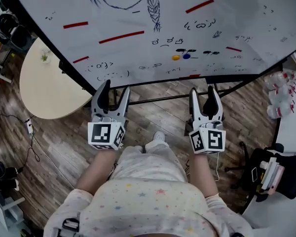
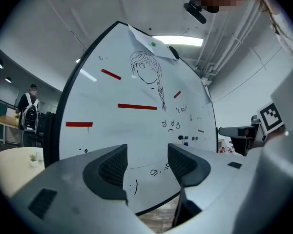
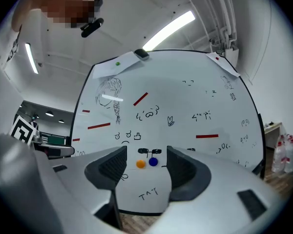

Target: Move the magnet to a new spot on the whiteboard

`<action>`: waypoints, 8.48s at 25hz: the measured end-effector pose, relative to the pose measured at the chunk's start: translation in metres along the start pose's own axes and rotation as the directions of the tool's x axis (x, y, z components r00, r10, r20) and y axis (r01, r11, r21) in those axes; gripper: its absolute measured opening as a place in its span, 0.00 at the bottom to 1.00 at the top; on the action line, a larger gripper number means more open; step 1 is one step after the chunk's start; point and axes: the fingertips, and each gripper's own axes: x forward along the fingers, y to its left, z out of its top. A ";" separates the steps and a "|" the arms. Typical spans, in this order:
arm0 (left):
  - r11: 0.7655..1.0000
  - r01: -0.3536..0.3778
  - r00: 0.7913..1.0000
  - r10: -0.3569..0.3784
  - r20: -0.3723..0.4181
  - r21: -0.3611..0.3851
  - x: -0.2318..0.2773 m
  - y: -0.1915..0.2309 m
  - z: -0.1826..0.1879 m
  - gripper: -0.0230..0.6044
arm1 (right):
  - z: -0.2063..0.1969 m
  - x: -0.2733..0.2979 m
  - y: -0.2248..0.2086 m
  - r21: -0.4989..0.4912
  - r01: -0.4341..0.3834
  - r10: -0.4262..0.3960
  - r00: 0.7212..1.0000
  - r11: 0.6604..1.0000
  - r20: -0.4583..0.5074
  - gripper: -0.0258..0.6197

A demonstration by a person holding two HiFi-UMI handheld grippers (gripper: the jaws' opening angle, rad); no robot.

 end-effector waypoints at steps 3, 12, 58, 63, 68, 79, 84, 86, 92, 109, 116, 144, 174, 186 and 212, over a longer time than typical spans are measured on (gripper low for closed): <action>0.999 -0.048 0.999 0.048 0.010 -0.002 0.022 -0.005 0.000 0.42 | 0.003 0.019 -0.023 -0.007 -0.026 0.026 1.000 1.000 0.011 0.41; 0.987 -0.155 0.985 0.150 0.087 0.049 0.065 -0.030 0.006 0.41 | -0.012 0.067 -0.064 0.011 -0.116 0.115 0.993 0.993 0.014 0.37; 0.983 -0.181 0.980 0.178 0.091 0.034 0.070 0.001 -0.006 0.35 | -0.064 0.136 -0.023 -0.079 -0.045 0.036 0.994 0.996 -0.107 0.25; 0.980 -0.194 0.978 0.191 0.083 0.037 0.065 0.005 -0.007 0.34 | -0.065 0.138 -0.022 -0.083 -0.043 0.034 0.994 0.996 -0.105 0.25; 0.978 -0.204 0.976 0.201 0.081 0.038 0.064 0.007 -0.008 0.34 | -0.068 0.140 -0.024 -0.082 -0.039 0.029 0.994 0.996 -0.110 0.24; 0.975 -0.218 0.974 0.215 0.074 0.031 0.065 0.010 -0.012 0.34 | -0.068 0.140 -0.023 -0.092 -0.066 0.056 0.992 0.994 -0.110 0.23; 0.976 -0.216 0.974 0.213 0.074 0.030 0.066 0.006 -0.013 0.34 | -0.068 0.140 -0.023 -0.094 -0.080 0.069 0.991 0.992 -0.118 0.23; 0.976 -0.217 0.974 0.214 0.076 0.031 0.066 0.006 -0.013 0.34 | -0.068 0.140 -0.024 -0.087 -0.082 0.072 0.990 0.993 -0.120 0.23; 0.974 -0.226 0.972 0.223 0.080 0.034 0.062 0.005 -0.010 0.34 | -0.065 0.135 -0.025 -0.095 -0.087 0.076 0.991 0.992 -0.113 0.23; 0.979 -0.205 0.977 0.203 0.067 0.018 0.061 -0.013 -0.011 0.34 | -0.039 0.121 -0.038 -0.128 -0.165 0.149 0.980 0.978 -0.129 0.23; 0.979 -0.202 0.979 0.201 0.041 0.017 0.063 -0.020 -0.014 0.34 | -0.010 0.119 -0.041 -0.166 -0.178 0.164 0.982 0.970 -0.092 0.23; 0.985 -0.143 0.980 0.128 0.156 0.094 0.091 -0.040 0.061 0.11 | 0.102 0.121 -0.030 -0.190 -0.277 0.290 0.956 0.942 0.045 0.23; 0.970 -0.150 0.936 0.077 0.344 0.190 0.113 -0.049 0.164 0.08 | 0.181 0.145 -0.035 -0.264 -0.220 0.272 0.945 0.939 0.182 0.23; 0.960 -0.162 0.916 0.059 0.398 0.229 0.116 -0.059 0.191 0.08 | 0.198 0.151 -0.038 -0.291 -0.177 0.245 0.945 0.940 0.215 0.23; 0.961 -0.158 0.925 0.064 0.375 0.227 0.112 -0.059 0.182 0.08 | 0.197 0.160 -0.035 -0.363 -0.079 0.179 0.952 0.928 0.248 0.23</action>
